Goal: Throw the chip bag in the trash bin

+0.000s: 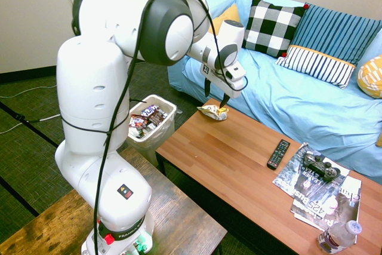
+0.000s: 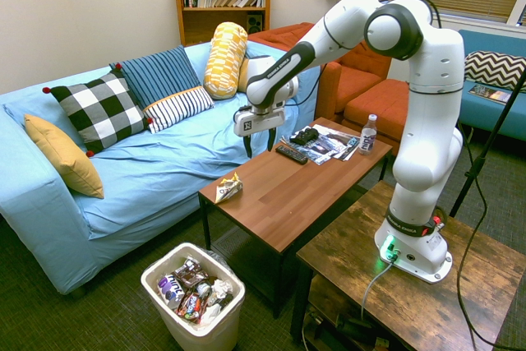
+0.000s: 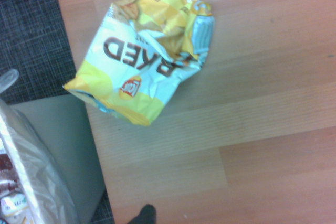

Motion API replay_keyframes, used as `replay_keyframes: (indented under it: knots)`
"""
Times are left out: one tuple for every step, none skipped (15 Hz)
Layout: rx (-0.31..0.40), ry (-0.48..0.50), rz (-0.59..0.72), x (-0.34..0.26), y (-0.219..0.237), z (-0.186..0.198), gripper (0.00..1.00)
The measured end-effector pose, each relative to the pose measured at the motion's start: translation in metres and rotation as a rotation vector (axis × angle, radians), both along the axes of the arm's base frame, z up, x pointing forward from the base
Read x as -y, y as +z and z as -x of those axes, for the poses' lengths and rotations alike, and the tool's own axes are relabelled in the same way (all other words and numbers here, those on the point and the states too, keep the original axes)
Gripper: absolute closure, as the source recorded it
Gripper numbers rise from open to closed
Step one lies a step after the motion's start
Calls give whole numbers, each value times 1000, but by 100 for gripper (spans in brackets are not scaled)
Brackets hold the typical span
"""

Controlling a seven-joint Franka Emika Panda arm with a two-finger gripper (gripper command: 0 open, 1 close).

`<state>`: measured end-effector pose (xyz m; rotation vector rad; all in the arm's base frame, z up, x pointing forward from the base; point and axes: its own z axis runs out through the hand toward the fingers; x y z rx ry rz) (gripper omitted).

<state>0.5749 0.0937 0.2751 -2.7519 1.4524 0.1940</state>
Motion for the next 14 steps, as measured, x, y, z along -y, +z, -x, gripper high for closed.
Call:
replay_keyframes:
  knots:
    - [-22,-18,3,-4,-10,-12,0]
    - [-40,-28,5,-8,-19,-23,0]
    - [-55,-37,9,-13,-30,-33,0]
    - [-71,-48,15,-17,-42,-42,0]
    - [-85,-56,21,-20,-55,-50,0]
    - [-99,-59,26,-23,-69,-58,0]
    - [-114,-64,33,-24,-83,-64,0]
    - [-126,-71,40,-24,-97,-70,0]
    - [-135,-75,45,-22,-108,-76,0]
    - [-140,-79,48,-20,-117,-81,0]
    - [-149,-80,51,-20,-125,-86,0]
    - [-158,-79,53,-20,-132,-90,0]
    - [-164,-78,55,-22,-138,-93,0]
    - [-166,-77,56,-23,-144,-97,0]
